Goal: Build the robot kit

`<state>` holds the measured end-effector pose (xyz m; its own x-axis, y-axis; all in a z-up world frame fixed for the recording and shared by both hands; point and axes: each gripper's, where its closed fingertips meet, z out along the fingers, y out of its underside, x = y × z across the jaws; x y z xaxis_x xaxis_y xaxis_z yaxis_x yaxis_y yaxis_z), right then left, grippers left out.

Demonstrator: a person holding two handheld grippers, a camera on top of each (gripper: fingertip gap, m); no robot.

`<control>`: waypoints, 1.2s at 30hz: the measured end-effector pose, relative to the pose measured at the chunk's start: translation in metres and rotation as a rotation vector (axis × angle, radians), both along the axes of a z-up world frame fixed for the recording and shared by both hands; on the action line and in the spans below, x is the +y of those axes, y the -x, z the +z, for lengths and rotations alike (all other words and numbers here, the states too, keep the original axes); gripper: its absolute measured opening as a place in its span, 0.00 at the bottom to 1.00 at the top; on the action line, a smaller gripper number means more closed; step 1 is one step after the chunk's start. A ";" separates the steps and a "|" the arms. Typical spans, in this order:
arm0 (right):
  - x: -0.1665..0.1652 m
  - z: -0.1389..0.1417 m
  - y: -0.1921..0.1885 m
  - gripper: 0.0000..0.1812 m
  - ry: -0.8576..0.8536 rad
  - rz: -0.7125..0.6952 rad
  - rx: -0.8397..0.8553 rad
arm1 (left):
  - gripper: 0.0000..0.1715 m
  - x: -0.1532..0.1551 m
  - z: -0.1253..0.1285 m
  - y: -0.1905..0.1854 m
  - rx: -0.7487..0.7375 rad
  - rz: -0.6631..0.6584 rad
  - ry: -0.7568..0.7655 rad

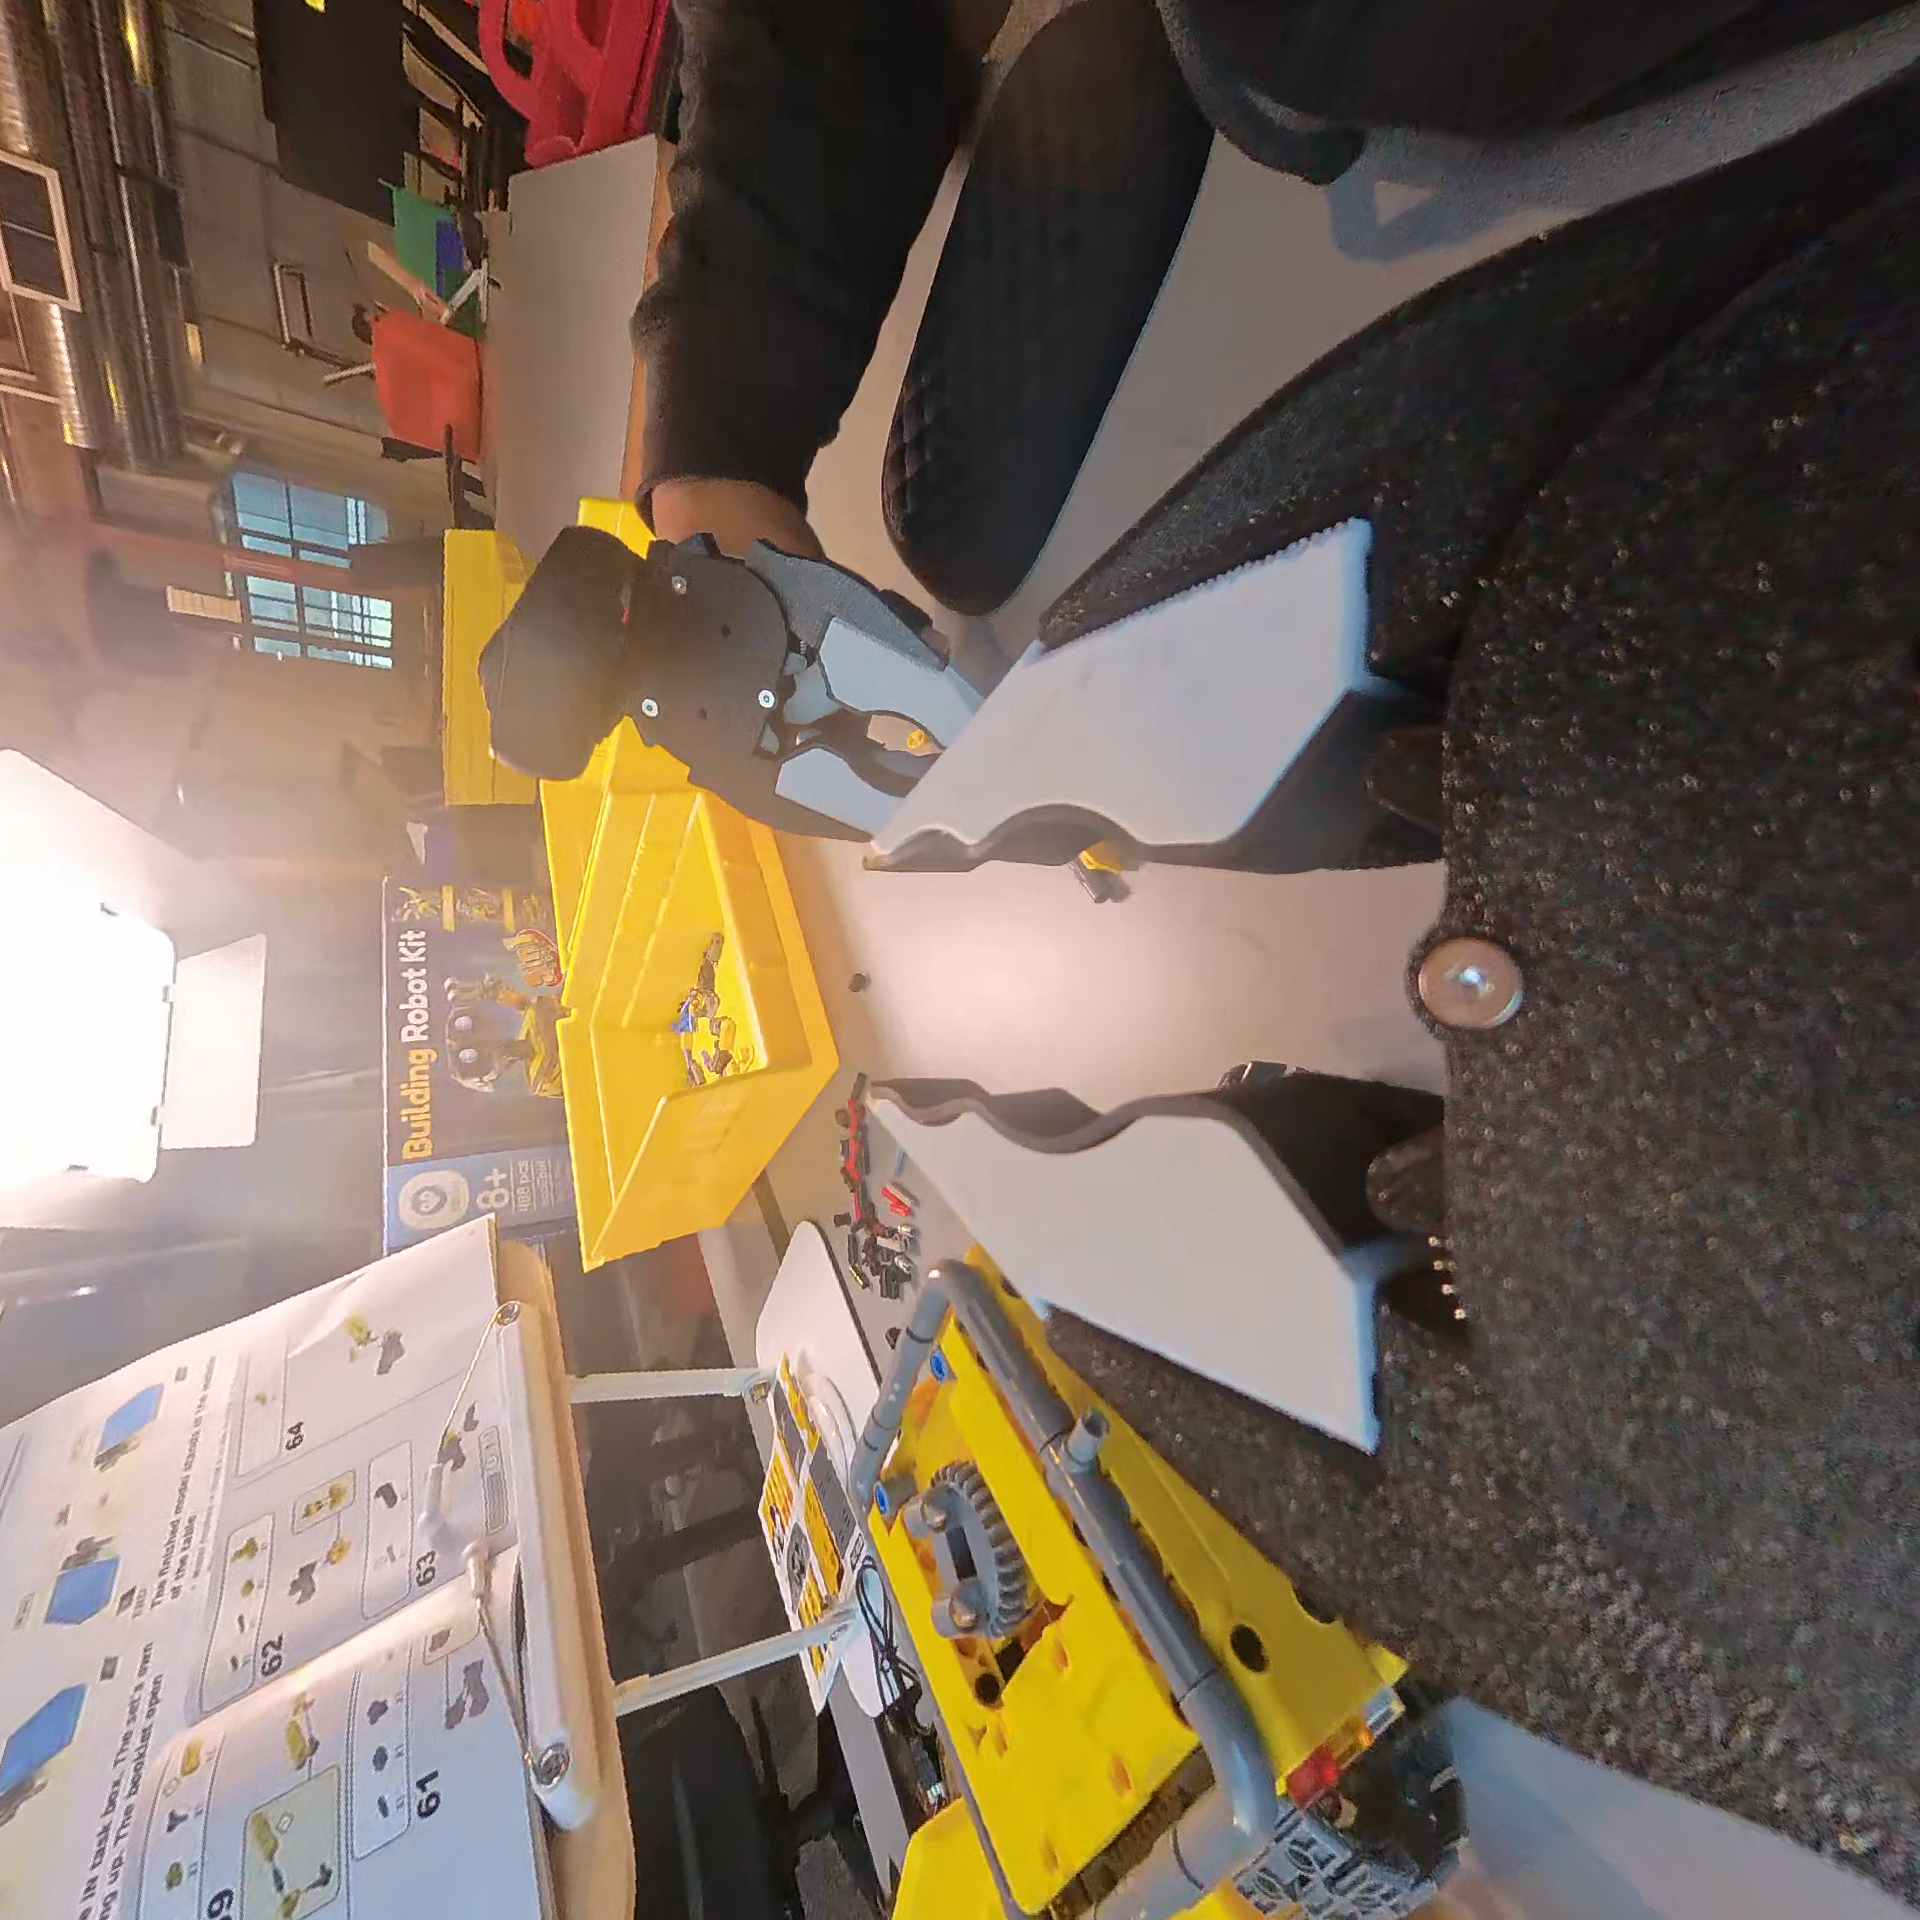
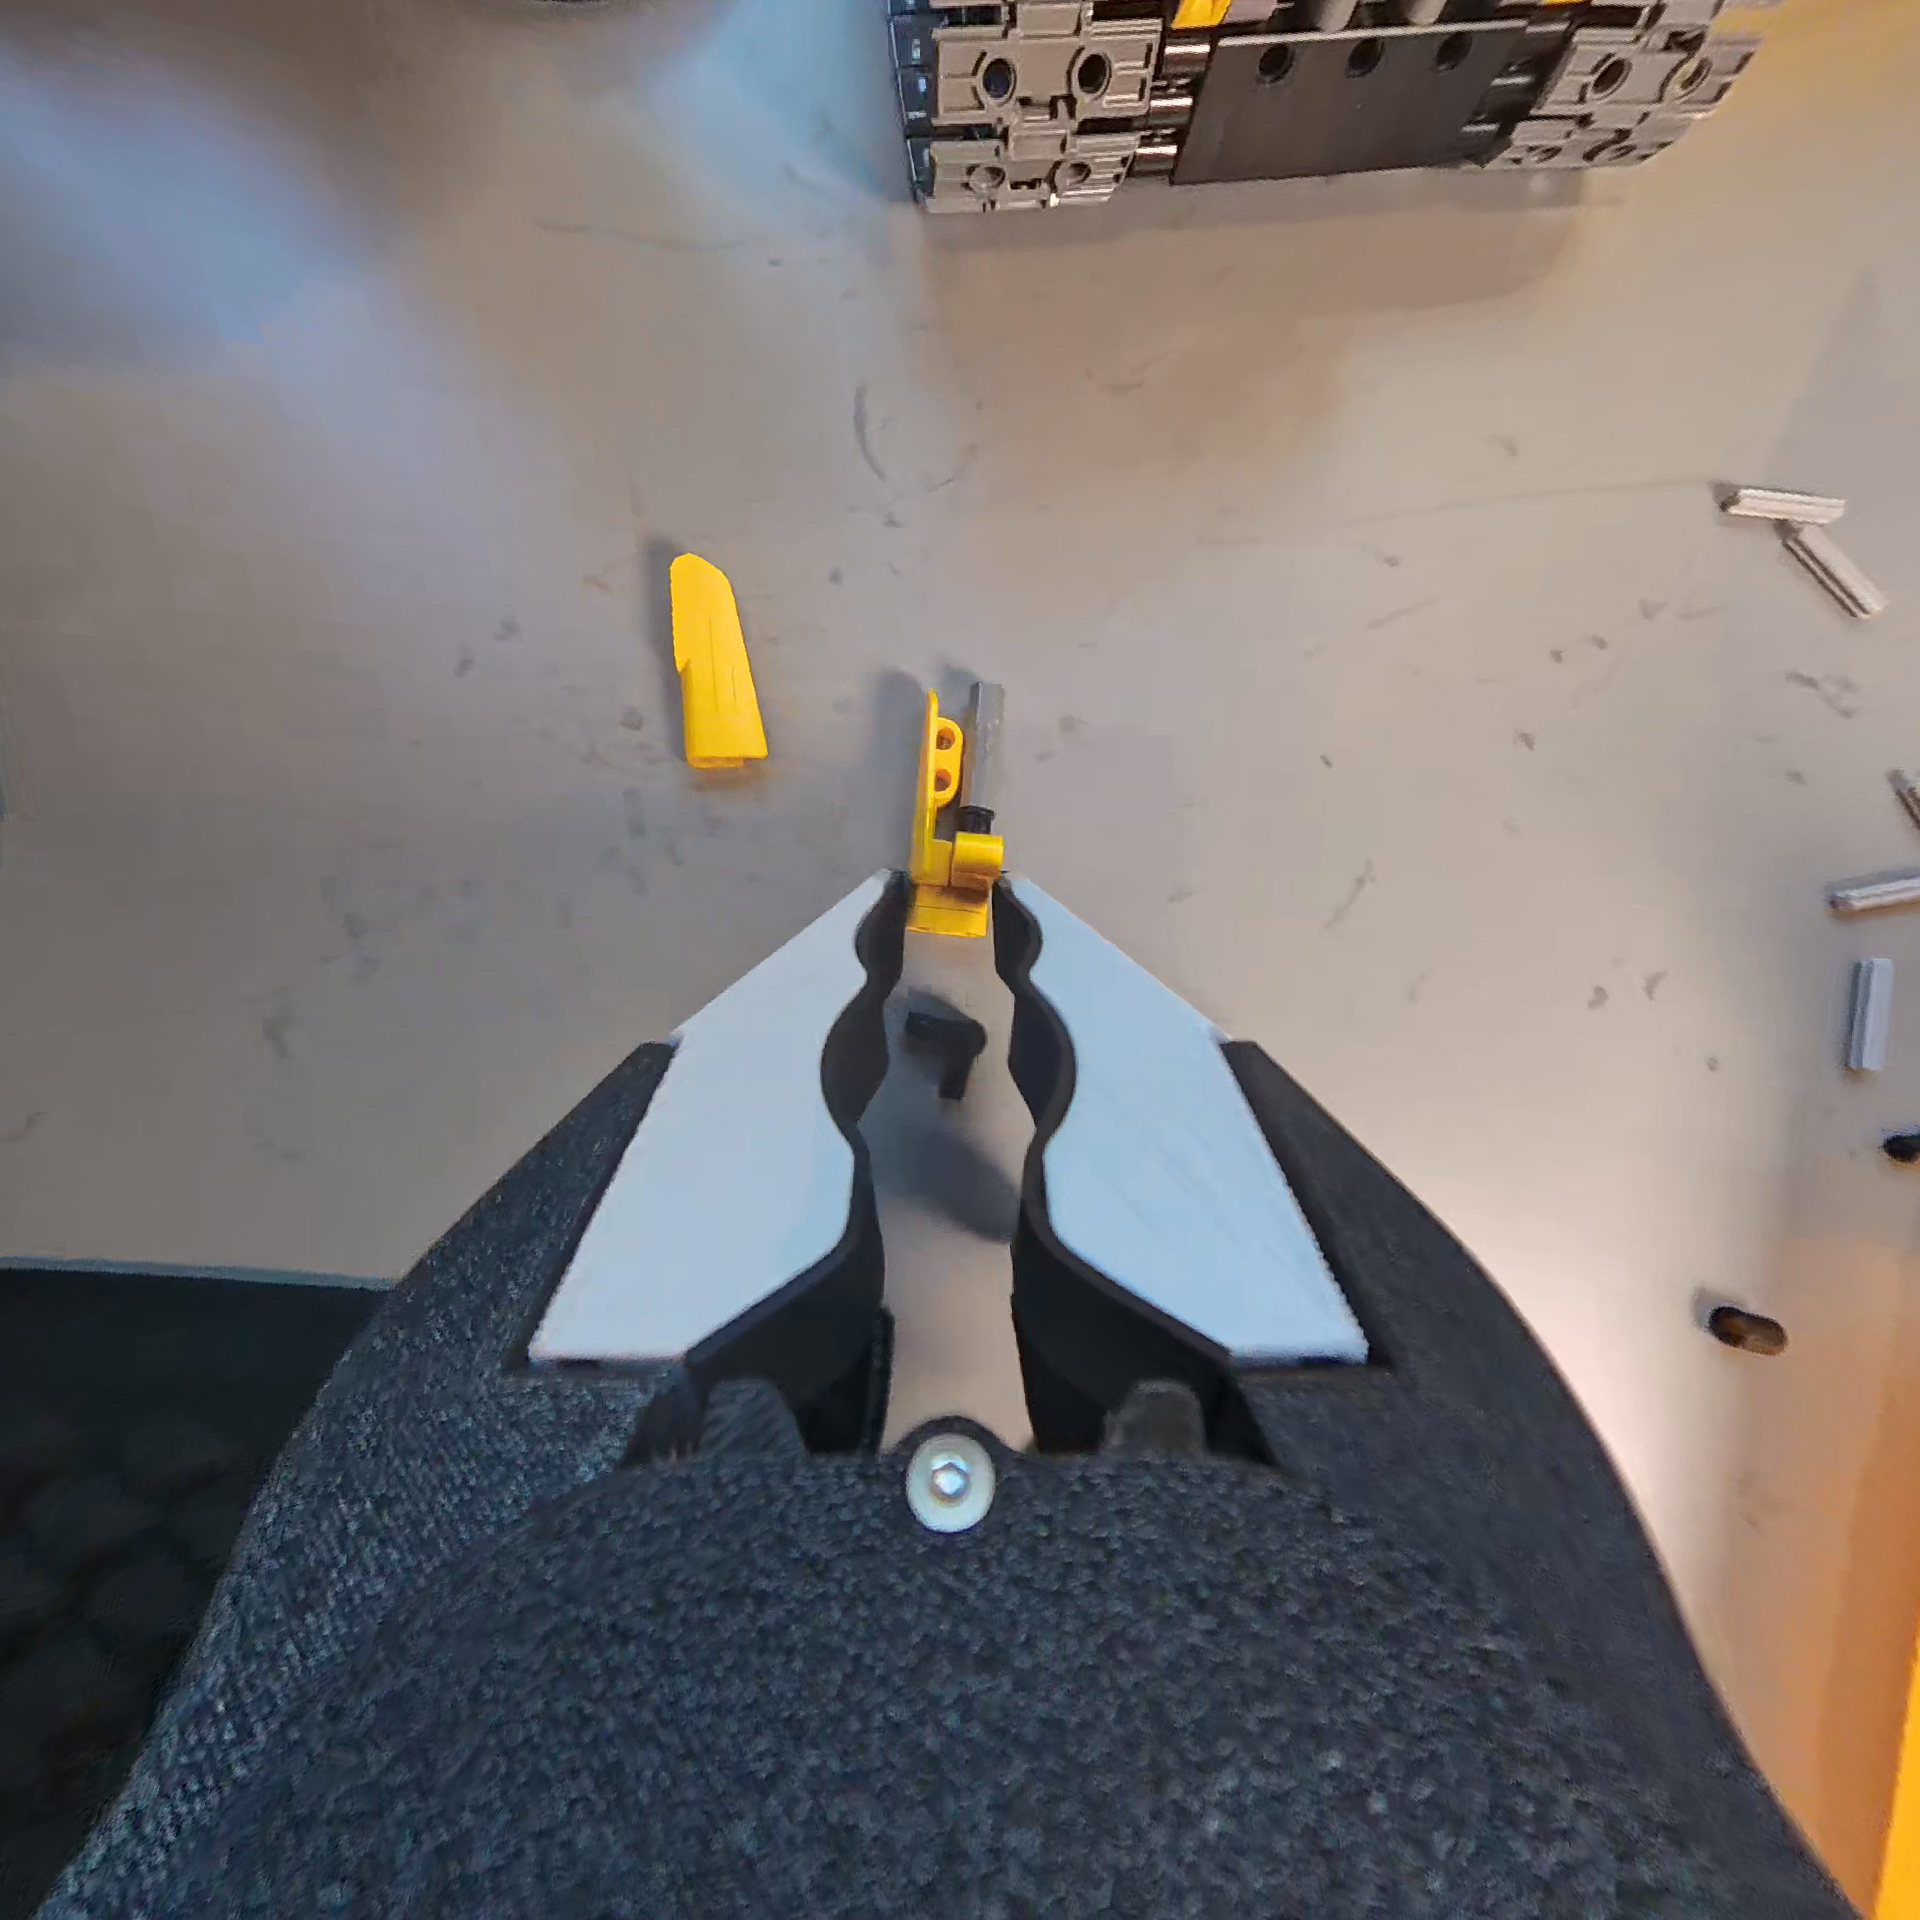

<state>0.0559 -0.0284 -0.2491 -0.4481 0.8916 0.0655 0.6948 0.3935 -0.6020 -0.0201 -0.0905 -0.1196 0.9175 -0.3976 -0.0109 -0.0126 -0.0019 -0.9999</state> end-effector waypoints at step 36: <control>0.052 0.000 0.025 0.09 -0.014 0.023 -0.056 | 0.23 0.000 0.000 0.003 -0.017 0.004 -0.001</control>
<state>0.0308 0.0232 -0.2490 -0.4721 0.8800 0.0517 0.7178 0.4178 -0.5570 -0.0226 -0.0906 -0.1196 0.9192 -0.3938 0.0046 0.0048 -0.0004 -1.0000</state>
